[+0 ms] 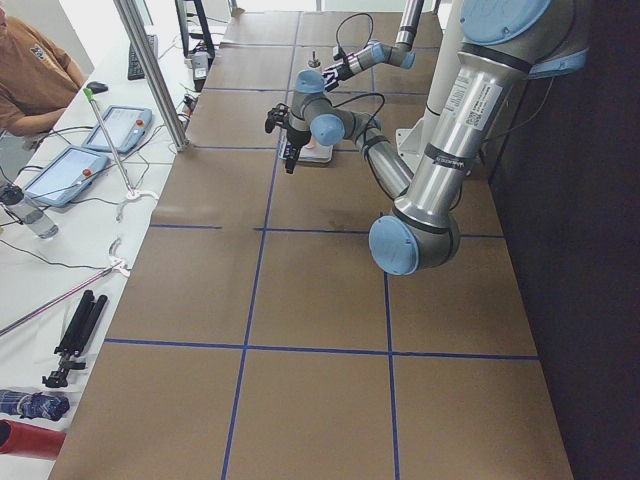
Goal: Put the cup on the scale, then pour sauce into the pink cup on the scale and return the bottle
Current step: 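Close the right gripper around the glass sauce bottle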
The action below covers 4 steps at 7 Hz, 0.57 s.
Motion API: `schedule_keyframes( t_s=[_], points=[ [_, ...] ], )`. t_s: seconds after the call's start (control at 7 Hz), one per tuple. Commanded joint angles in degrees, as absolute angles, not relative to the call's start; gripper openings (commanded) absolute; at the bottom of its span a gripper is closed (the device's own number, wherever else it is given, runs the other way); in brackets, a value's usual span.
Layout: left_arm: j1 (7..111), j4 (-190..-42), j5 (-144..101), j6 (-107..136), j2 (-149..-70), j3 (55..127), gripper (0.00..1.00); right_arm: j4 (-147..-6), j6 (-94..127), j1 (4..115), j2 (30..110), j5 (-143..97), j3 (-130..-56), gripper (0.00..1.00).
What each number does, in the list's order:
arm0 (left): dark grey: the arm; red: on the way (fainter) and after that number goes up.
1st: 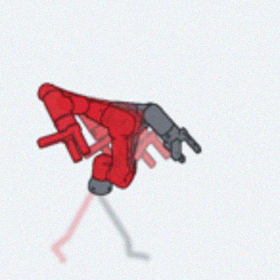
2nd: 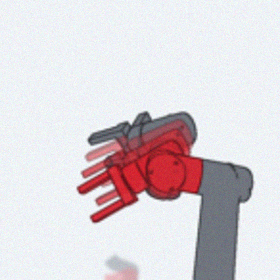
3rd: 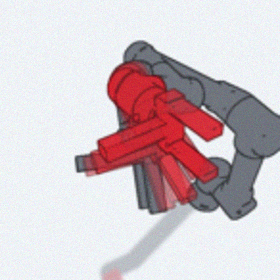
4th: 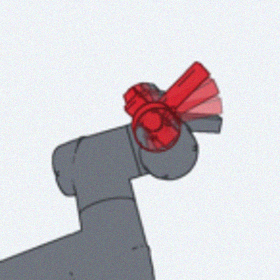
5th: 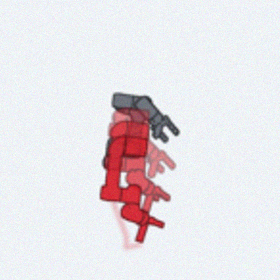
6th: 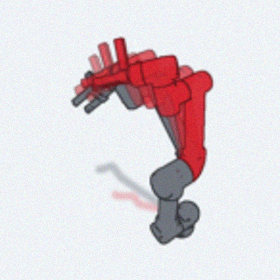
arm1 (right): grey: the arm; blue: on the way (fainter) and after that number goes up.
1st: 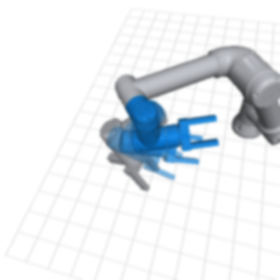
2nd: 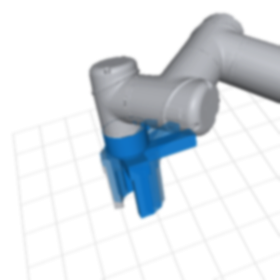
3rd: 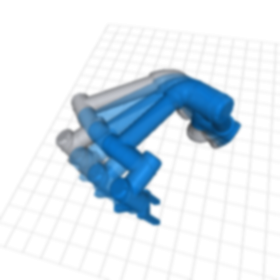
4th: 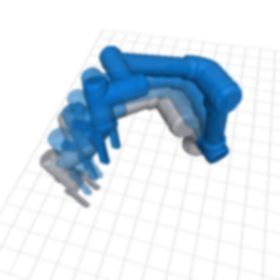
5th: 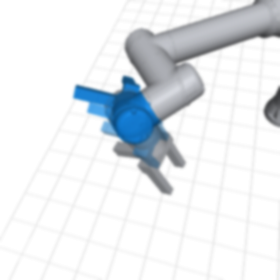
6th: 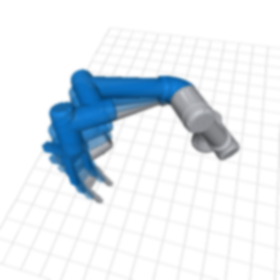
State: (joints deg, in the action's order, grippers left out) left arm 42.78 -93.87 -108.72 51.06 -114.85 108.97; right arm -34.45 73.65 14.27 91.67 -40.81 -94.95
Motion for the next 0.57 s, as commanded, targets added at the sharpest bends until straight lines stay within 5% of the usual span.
schedule_keyframes(
  t_s=[0.0, 0.43],
  points=[
    [42.8, -93.9, -108.7, 51.1, -114.8, 109.0, 0.77, -34.5, 73.5, 14.8, 91.1, -40.8, -94.0, 0.99],
    [42.8, -93.9, -108.7, 51.1, -114.9, 109.0, 0.77, -34.5, 73.1, 15.5, 89.9, -40.8, -93.3, 0.99]
  ],
)
